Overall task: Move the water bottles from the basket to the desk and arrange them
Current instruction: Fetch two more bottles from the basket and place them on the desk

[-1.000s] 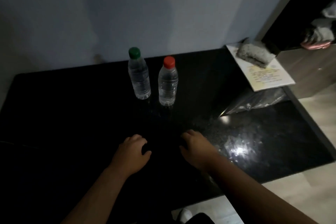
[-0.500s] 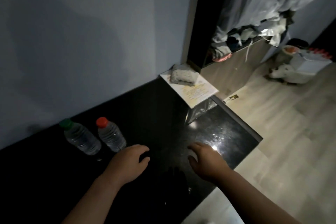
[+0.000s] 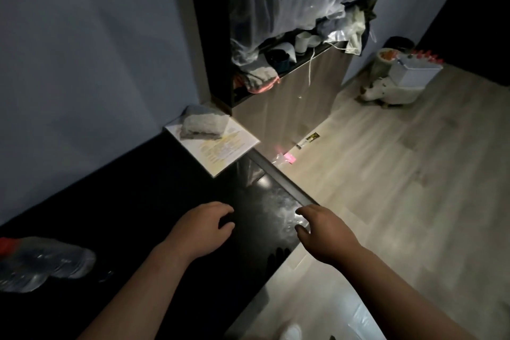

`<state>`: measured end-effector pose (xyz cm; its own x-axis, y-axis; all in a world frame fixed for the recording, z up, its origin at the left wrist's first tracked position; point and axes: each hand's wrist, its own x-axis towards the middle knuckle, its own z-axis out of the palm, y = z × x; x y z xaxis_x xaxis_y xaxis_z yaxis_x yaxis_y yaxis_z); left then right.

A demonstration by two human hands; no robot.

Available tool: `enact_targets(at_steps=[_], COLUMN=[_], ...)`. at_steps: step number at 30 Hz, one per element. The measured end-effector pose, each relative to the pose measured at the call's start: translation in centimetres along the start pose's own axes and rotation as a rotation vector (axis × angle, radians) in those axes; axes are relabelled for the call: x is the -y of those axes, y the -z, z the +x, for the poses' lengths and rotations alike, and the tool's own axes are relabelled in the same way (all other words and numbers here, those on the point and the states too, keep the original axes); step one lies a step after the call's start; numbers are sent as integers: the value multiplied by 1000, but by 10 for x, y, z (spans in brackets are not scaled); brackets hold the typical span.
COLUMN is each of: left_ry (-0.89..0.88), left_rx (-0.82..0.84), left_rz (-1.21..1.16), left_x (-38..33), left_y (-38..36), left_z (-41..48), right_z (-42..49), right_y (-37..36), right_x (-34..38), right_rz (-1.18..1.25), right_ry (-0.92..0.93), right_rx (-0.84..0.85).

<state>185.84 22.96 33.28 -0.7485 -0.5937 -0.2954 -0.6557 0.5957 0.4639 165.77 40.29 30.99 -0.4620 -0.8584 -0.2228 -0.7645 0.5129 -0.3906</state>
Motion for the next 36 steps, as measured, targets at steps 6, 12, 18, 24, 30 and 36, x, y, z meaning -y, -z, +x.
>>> enact_targets(at_steps=[6,12,18,24,30,36], left_ry=[-93,-146,-190,-272,-330,-381], left_rx=[33,81,122,131,153,173], left_rz=[50,100,98,119,152,209], left_x=[-68,-121,-163,-204,-248,-291], left_y=[-13,-27,-44,-55,-51,-53], left_z=[55,105,176,282,372,437], right_z=[-5,-6,18,68,119,156], right_y=[37,60,77,113,158,190], right_x=[-82,-141,-199,-263,-317,-366], right_rz=[-13,7,24,-15,-54,-20], right_ry=[-95,-191,-273,-354,-408,-464], right_rx=[-21,-23,5,53,56,34])
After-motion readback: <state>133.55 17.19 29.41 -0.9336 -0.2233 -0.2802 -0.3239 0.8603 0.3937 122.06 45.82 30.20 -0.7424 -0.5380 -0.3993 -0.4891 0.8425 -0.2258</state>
